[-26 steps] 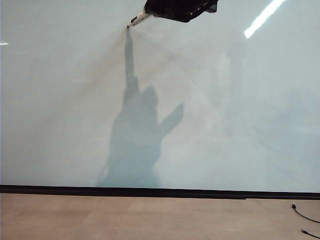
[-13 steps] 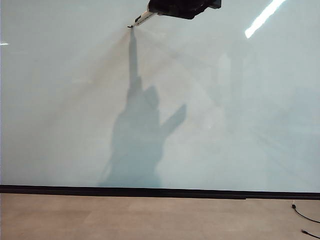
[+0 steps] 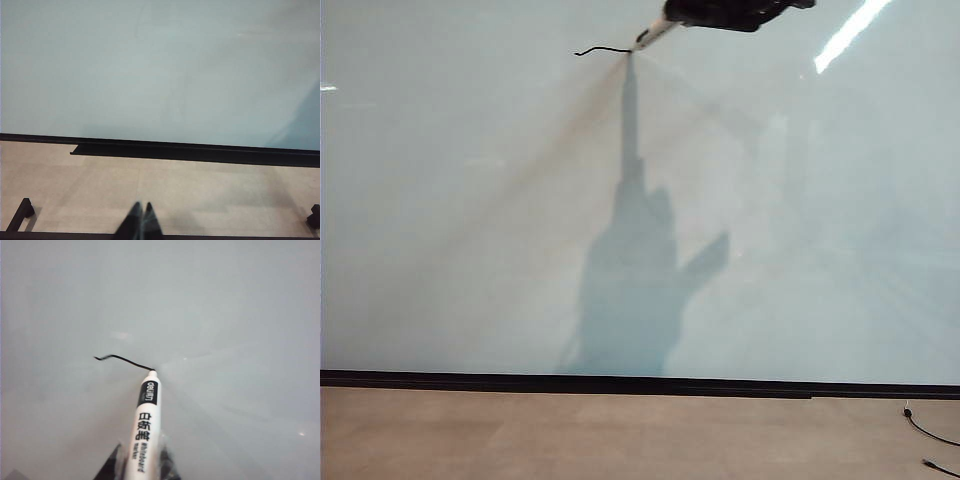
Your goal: Pick up the pen on the shelf to the right of the whiteboard and write the letter Z.
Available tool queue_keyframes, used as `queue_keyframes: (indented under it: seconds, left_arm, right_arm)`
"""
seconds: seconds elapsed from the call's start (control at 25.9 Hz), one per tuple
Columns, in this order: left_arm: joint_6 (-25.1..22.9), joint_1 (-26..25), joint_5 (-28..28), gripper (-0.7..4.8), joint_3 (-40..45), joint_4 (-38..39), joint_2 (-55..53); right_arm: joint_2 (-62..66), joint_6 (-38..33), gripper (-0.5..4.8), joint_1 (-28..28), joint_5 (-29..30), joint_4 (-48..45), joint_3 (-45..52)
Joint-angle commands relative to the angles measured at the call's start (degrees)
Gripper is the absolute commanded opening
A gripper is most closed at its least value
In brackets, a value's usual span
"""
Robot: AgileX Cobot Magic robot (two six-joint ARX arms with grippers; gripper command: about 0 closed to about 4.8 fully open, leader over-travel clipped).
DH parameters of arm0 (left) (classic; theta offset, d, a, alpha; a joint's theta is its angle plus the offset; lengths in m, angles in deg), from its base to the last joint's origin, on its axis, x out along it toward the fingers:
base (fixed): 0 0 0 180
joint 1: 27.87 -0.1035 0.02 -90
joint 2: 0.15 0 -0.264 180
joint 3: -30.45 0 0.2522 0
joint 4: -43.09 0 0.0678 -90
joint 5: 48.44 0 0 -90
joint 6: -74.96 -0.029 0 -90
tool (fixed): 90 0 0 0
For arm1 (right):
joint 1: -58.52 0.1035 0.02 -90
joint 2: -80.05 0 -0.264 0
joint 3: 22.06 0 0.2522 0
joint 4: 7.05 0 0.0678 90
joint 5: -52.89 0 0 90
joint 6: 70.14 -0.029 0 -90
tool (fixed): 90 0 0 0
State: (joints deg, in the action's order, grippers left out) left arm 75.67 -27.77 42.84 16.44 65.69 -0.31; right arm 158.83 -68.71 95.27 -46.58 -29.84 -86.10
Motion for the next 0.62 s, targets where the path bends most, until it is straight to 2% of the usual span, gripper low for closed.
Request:
queue_keyframes:
  seconds: [0.04, 0.23, 0.31, 0.35, 0.43, 0.62]
  left_arm:
    - [-0.26, 0.02, 0.02, -0.05, -0.13, -0.28, -0.02]
    - [-0.26, 0.02, 0.02, -0.04, -0.13, -0.31, -0.02]
    - [-0.26, 0.02, 0.02, -0.05, -0.13, -0.28, -0.02]
    - [-0.26, 0.02, 0.02, -0.04, -0.13, -0.31, -0.02]
    - [-0.26, 0.02, 0.04, -0.05, -0.13, -0.31, -0.02]
    - [-0.26, 0.02, 0.02, -0.04, -0.13, -0.31, -0.02]
  right_arm:
    - [-2.67, 0.09, -0.07, -1.7, -2.99, -1.01, 2.12]
    - [-6.08, 0.11, -0.07, -3.56, -3.3, -1.05, 5.03]
    - [-6.12, 0.11, -0.07, -3.48, -0.96, -1.07, 5.11]
    - [-6.12, 0.09, -0.07, -2.86, 0.55, -0.28, 5.14]
    - [-5.92, 1.81, -0.07, 2.14, 0.35, 1.7, 5.14]
    - [-1.29, 3.74, -0.07, 6.62, 0.39, 2.08, 4.98]
